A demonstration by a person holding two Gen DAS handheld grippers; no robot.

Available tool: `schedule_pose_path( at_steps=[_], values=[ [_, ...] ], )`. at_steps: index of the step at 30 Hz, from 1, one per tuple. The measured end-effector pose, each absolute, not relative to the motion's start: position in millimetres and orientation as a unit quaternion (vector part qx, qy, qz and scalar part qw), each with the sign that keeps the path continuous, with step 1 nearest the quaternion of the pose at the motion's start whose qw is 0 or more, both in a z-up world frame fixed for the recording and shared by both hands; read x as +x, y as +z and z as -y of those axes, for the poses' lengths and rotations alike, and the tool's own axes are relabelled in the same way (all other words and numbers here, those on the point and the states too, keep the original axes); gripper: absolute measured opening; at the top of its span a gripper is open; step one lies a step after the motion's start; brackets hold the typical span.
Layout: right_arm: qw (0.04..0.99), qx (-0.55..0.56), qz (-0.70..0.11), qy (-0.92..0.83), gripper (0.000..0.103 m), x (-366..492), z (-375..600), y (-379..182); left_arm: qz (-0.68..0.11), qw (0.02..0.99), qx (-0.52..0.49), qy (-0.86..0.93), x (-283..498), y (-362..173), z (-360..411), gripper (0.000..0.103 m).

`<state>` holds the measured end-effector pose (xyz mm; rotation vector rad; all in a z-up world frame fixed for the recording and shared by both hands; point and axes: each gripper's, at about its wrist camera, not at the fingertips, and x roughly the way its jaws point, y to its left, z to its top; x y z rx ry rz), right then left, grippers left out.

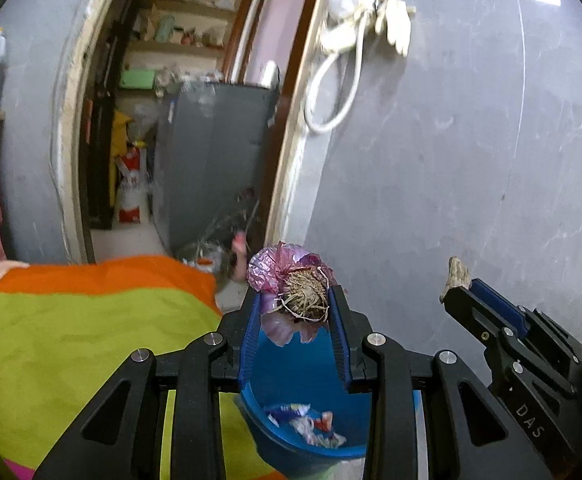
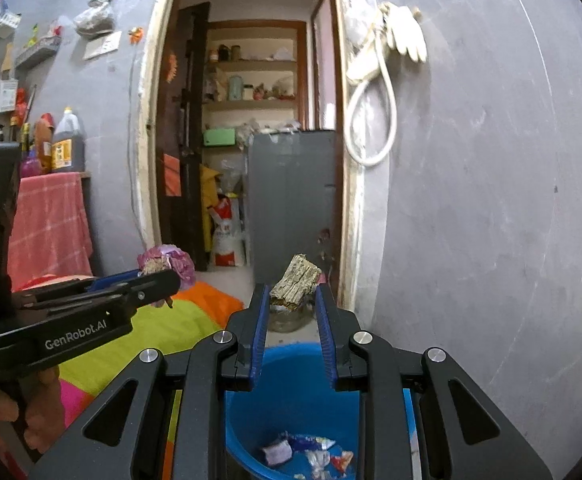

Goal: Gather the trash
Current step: 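Open the left gripper over the basin while the right gripper opens too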

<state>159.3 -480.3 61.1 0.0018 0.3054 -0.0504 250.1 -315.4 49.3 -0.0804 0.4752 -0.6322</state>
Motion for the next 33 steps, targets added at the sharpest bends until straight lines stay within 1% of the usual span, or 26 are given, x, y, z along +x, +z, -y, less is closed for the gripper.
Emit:
schedule_pose_path(
  at_steps=[8,13,20,22,26,27,28,29,32,33],
  values=[
    [0.978,0.034,-0.203,-0.032,0.022,173,504,22,-0.297,0.904,-0.010,-0.308,268,18,347,0.028],
    [0.970,0.057,-0.234,-0.034,0.022,184,515,3,-0.338,0.889,-0.013,-0.309,278,-5,359,0.028],
    [0.960,0.089,-0.262,-0.040,0.023,192,530,-15,-0.370,0.874,0.002,-0.316,283,-19,368,0.030],
    [0.958,0.096,-0.266,-0.041,0.026,193,534,-17,-0.370,0.873,0.001,-0.318,282,-19,367,0.035],
    [0.958,0.105,-0.264,-0.044,0.029,191,538,-16,-0.369,0.874,-0.003,-0.317,282,-17,363,0.036],
    [0.958,0.106,-0.261,-0.046,0.031,188,539,-14,-0.368,0.874,-0.005,-0.316,282,-16,362,0.037],
    [0.959,0.107,-0.259,-0.047,0.036,187,538,-12,-0.366,0.876,-0.009,-0.314,281,-14,360,0.039],
    [0.960,0.108,-0.254,-0.048,0.037,183,539,-8,-0.362,0.878,-0.013,-0.312,280,-13,357,0.041],
    [0.963,0.107,-0.242,-0.050,0.040,177,538,3,-0.345,0.888,-0.022,-0.304,274,-5,347,0.050],
    [0.965,0.106,-0.237,-0.051,0.043,174,537,8,-0.340,0.891,-0.024,-0.301,272,-2,345,0.055]
  ],
)
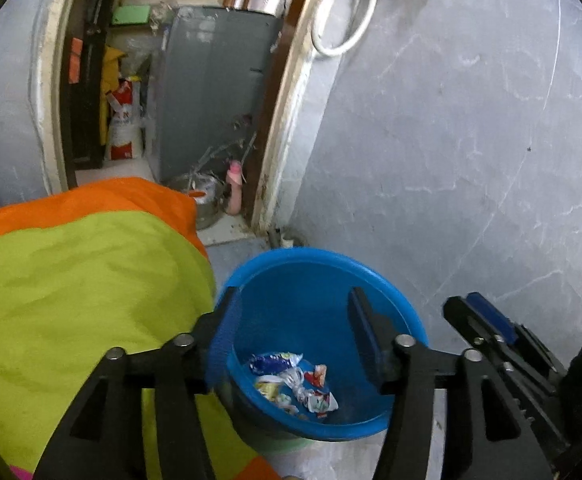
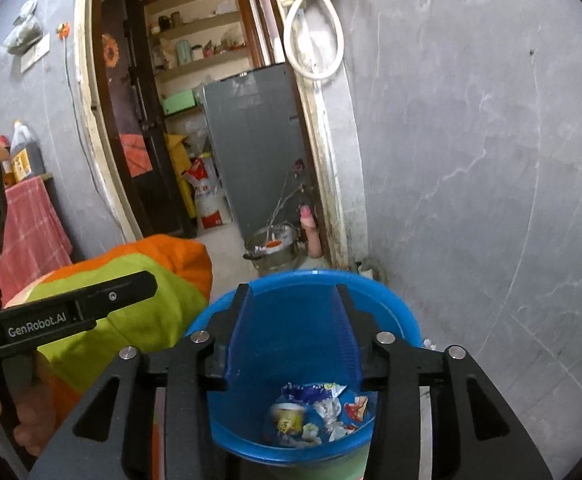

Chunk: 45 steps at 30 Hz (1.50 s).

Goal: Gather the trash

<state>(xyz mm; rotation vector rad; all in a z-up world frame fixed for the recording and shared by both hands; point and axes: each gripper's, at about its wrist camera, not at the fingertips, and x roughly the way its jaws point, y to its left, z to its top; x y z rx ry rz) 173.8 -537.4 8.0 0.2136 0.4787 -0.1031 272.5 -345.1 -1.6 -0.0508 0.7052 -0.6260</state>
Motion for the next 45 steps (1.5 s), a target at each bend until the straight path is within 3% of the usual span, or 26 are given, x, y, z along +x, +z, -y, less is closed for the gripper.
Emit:
schedule_pose_path(
  at_steps=[5,7,8,10,12,23,45],
  values=[
    [0.971,0.101,-0.211,-0.053,0.055,157,532,34,-0.314,0.903,-0.036,-0.292,259,20,325,0.068],
    [0.973,0.099,-0.203,-0.053,0.058,150,527,44,-0.303,0.908,-0.042,-0.287,253,27,315,0.085],
    [0.974,0.097,-0.200,-0.052,0.061,146,526,48,-0.297,0.911,-0.044,-0.284,249,30,311,0.087],
    [0.976,0.096,-0.189,-0.055,0.075,136,521,57,-0.282,0.917,-0.048,-0.279,240,37,299,0.092],
    [0.978,0.096,-0.178,-0.054,0.078,125,515,67,-0.271,0.921,-0.051,-0.276,231,43,289,0.097],
    [0.984,0.087,-0.149,-0.050,0.103,73,482,93,-0.206,0.943,-0.040,-0.258,173,67,242,0.100],
    [0.987,0.061,-0.121,-0.082,0.103,-17,433,90,-0.169,0.963,-0.025,-0.207,84,49,174,0.101]
  ],
)
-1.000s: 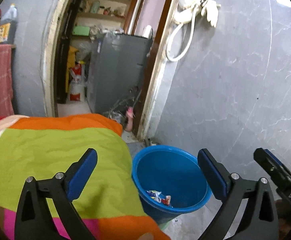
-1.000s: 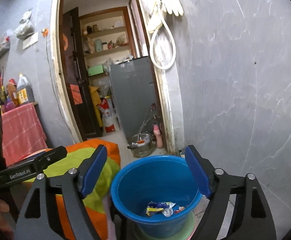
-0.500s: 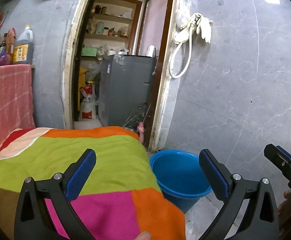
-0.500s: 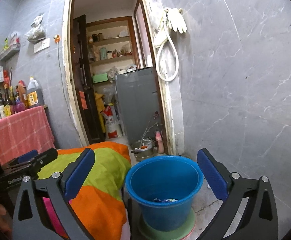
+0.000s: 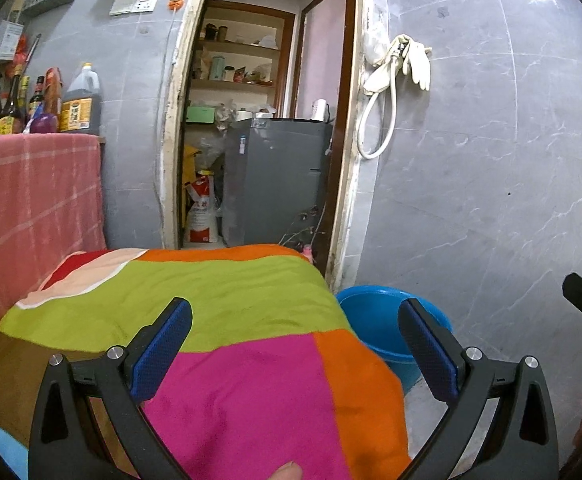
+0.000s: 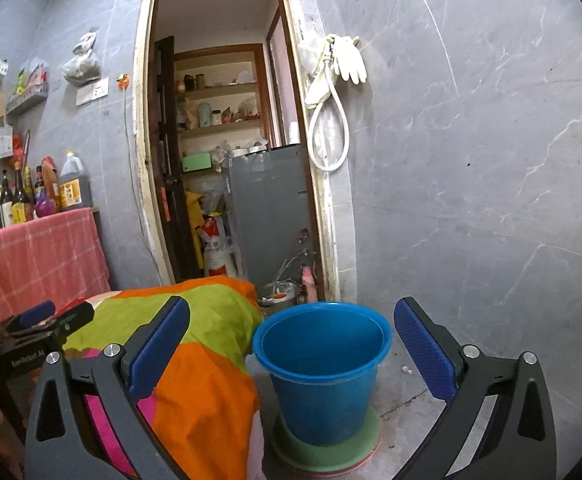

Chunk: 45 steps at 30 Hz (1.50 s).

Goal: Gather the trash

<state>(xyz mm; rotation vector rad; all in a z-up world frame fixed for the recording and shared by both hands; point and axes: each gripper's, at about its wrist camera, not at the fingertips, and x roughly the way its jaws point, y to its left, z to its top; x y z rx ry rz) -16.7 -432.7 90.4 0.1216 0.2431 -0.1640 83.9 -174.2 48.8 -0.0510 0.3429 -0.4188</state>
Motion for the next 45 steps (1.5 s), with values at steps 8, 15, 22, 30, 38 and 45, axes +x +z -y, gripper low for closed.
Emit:
schedule_pose_path(
  at_steps=[8,15,22,30,38,45],
  values=[
    [0.987,0.040,-0.108,-0.111,0.103,-39,419,76,-0.189,0.961,-0.028,-0.199,68,29,162,0.101],
    [0.986,0.026,-0.120,-0.114,0.103,-42,414,64,-0.191,0.963,-0.027,-0.189,61,18,158,0.101],
    [0.985,0.030,-0.128,-0.114,0.103,-41,416,61,-0.180,0.966,-0.021,-0.186,58,18,157,0.101],
    [0.985,0.031,-0.129,-0.114,0.103,-41,416,61,-0.173,0.968,-0.021,-0.183,57,19,156,0.101],
    [0.984,0.031,-0.132,-0.114,0.103,-39,415,61,-0.173,0.968,-0.025,-0.179,57,19,155,0.101],
    [0.984,0.031,-0.134,-0.113,0.103,-38,414,60,-0.175,0.968,-0.027,-0.179,58,20,153,0.101]
  ],
)
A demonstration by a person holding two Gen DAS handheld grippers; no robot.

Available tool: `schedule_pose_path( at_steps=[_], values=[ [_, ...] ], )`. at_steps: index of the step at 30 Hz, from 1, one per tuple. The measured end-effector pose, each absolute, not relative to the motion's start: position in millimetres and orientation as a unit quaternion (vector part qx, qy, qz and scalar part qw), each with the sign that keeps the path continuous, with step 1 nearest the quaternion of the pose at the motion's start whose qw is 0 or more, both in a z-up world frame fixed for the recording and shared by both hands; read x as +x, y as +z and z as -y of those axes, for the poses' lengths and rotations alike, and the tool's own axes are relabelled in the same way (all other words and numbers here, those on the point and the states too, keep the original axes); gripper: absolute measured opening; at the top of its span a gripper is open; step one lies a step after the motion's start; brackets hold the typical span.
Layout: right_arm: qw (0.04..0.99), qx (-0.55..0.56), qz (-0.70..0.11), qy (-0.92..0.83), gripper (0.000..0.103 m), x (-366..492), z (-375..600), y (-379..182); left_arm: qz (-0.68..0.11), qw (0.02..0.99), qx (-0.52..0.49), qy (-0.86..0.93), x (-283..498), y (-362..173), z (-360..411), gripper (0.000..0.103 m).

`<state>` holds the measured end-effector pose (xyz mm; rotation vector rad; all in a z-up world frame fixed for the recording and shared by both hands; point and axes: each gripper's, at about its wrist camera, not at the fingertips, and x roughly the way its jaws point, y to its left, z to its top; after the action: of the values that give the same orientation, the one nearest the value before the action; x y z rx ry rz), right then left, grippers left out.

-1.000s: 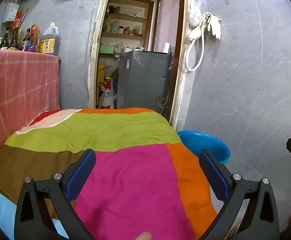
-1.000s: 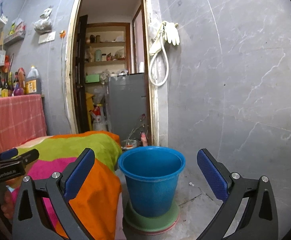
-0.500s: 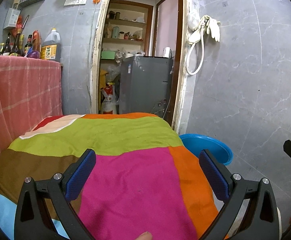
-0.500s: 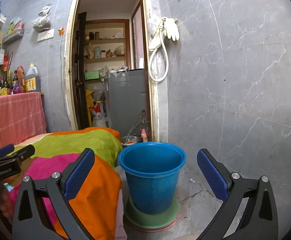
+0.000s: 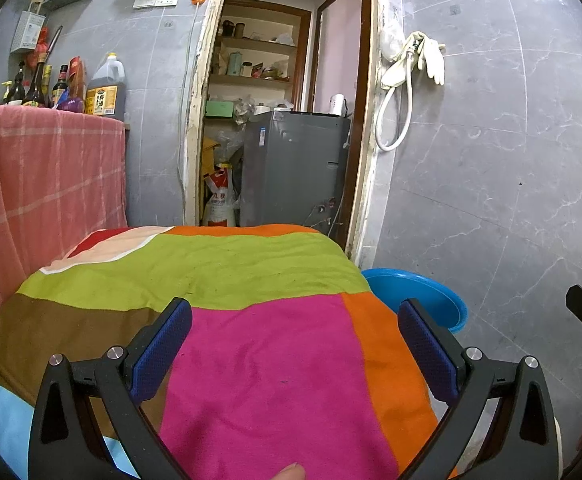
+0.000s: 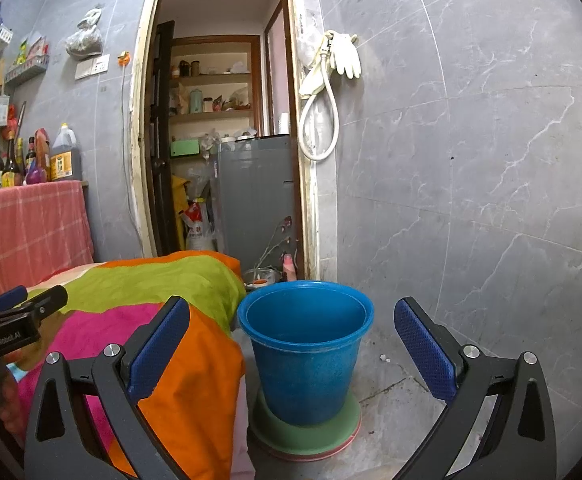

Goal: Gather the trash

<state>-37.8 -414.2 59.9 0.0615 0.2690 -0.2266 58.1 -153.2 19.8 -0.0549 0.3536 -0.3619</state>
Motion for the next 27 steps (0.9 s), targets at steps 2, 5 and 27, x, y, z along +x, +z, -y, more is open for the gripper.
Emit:
schedule_pose_path(
  at_steps=[2,5,27],
  values=[
    [0.984,0.030,-0.133,-0.113,0.103,-37.8,414.3,60.1,-0.175,0.968,-0.027,-0.179,58.7,20.0,153.1,0.101],
    [0.984,0.030,-0.134,-0.112,0.103,-37.7,415.2,60.2,-0.174,0.968,-0.027,-0.177,58.8,20.3,153.2,0.101],
    [0.985,0.029,-0.130,-0.113,0.103,-38.0,416.0,59.2,-0.173,0.969,-0.028,-0.176,58.5,20.8,151.4,0.101]
  ],
)
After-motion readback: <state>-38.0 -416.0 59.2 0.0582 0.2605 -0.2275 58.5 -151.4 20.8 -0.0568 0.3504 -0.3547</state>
